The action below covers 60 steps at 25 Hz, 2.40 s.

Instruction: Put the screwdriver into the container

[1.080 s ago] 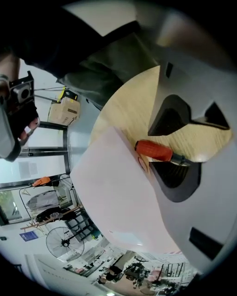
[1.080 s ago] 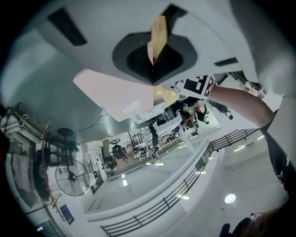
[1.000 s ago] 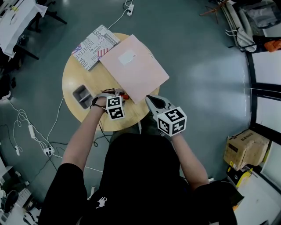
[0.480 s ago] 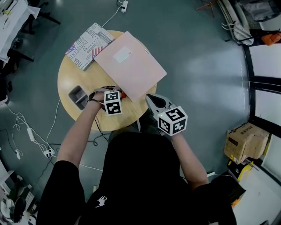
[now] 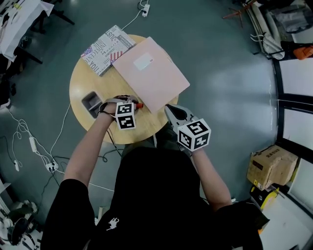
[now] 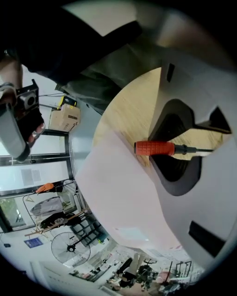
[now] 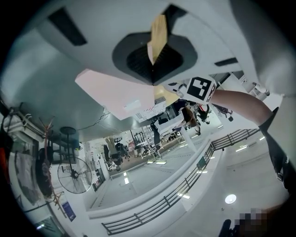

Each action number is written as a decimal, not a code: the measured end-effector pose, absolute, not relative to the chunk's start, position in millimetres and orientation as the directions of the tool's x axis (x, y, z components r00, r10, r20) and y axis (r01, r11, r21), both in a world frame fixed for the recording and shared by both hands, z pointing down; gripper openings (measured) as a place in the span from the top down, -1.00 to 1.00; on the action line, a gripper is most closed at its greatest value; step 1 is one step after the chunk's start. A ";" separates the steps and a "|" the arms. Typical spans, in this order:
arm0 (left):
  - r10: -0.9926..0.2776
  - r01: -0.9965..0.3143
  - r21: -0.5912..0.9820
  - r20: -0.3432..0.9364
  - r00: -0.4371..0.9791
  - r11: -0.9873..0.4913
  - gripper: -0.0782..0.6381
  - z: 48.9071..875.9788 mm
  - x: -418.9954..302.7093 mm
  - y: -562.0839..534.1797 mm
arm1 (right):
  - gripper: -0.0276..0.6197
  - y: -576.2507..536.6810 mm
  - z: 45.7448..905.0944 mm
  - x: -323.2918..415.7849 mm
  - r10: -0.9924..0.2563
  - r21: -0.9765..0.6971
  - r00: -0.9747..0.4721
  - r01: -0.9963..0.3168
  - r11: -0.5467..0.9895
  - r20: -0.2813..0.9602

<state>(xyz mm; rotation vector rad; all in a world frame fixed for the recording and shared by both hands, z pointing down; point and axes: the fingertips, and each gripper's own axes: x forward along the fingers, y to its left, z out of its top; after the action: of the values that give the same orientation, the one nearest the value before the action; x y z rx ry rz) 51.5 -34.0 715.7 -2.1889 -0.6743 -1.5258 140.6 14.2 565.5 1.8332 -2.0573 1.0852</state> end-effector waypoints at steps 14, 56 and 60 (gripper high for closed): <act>-0.005 0.173 -0.152 0.766 0.642 -0.973 0.51 607.3 56.0 -64.4 | 0.91 -30.3 516.1 117.1 -0.831 -0.320 -0.265 -0.941 0.112 0.489; -0.732 -0.780 0.242 0.270 0.626 -0.577 0.52 477.6 -123.9 -218.1 | 0.91 -127.1 495.8 -10.9 -0.691 -0.297 -0.587 -0.810 0.507 0.422; -0.766 -0.813 0.261 0.276 0.580 -0.521 0.52 491.6 -126.9 -231.3 | 0.91 -141.2 512.3 -16.7 -0.662 -0.320 -0.606 -0.795 0.515 0.440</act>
<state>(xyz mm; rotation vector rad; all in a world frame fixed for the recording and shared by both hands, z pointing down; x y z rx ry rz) -126.9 -231.3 491.6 -3.1053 1.6206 -0.2254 -16.7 -141.2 512.3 1.2295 -2.4964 0.7293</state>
